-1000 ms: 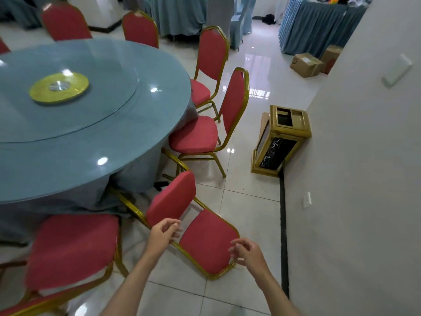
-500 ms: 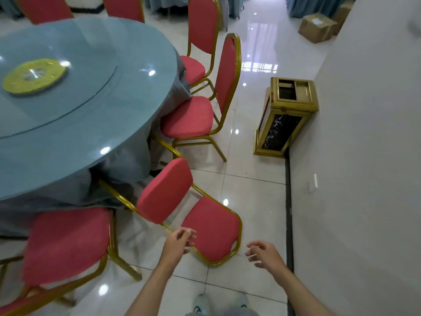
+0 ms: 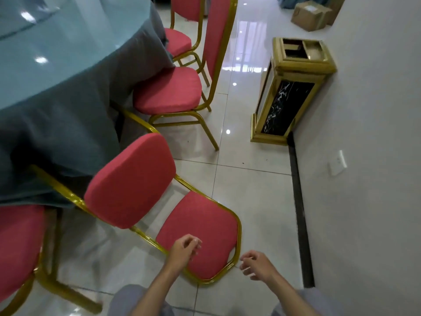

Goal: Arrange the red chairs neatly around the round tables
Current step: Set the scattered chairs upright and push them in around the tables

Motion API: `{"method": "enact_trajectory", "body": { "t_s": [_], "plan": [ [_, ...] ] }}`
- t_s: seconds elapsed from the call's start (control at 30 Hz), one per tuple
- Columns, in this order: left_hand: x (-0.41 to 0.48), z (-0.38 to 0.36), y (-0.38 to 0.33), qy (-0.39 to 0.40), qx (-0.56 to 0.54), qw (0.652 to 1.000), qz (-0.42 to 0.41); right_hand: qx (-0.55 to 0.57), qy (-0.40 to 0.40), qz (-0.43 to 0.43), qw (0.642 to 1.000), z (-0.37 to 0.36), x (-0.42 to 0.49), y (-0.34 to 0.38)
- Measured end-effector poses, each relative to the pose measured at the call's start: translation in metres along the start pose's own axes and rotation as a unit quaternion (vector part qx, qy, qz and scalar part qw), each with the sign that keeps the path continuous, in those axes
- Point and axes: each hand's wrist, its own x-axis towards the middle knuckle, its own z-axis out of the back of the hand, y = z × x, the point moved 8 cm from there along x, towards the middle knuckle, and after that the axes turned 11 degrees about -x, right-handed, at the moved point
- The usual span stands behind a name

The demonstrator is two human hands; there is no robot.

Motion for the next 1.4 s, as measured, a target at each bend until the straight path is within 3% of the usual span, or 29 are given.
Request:
{"method": "enact_trajectory", "body": {
  "t_s": [0.2, 0.33, 0.47, 0.7, 0.83, 1.0, 1.1, 1.4],
  "plan": [
    [0.119, -0.017, 0.134, 0.007, 0.086, 0.996, -0.025, -0.003, -0.004, -0.026, 1.000, -0.052, 0.160, -0.083],
    [0.163, -0.035, 0.195, 0.052, 0.203, 0.977, -0.047, 0.052, -0.014, -0.063, 0.997, -0.082, 0.209, -0.123],
    [0.185, -0.042, 0.230, 0.075, 0.270, 0.958, -0.059, 0.106, -0.009, -0.104, 0.989, -0.106, 0.242, -0.141],
    [0.181, -0.022, 0.251, 0.072, 0.302, 0.951, -0.004, 0.261, -0.057, -0.120, 0.956, -0.121, 0.275, -0.143],
    [0.178, -0.014, 0.273, 0.121, 0.404, 0.907, 0.004, 0.215, -0.070, -0.126, 0.966, -0.126, 0.292, -0.148],
    [0.178, -0.023, 0.289, 0.137, 0.505, 0.852, -0.008, 0.024, -0.108, -0.125, 0.986, -0.116, 0.318, -0.154],
    [0.181, -0.024, 0.292, 0.138, 0.521, 0.842, 0.006, -0.093, -0.129, -0.114, 0.981, -0.112, 0.323, -0.147],
    [0.190, -0.025, 0.280, 0.117, 0.520, 0.846, 0.020, -0.116, -0.139, -0.090, 0.979, -0.102, 0.336, -0.141]
  ]
}}
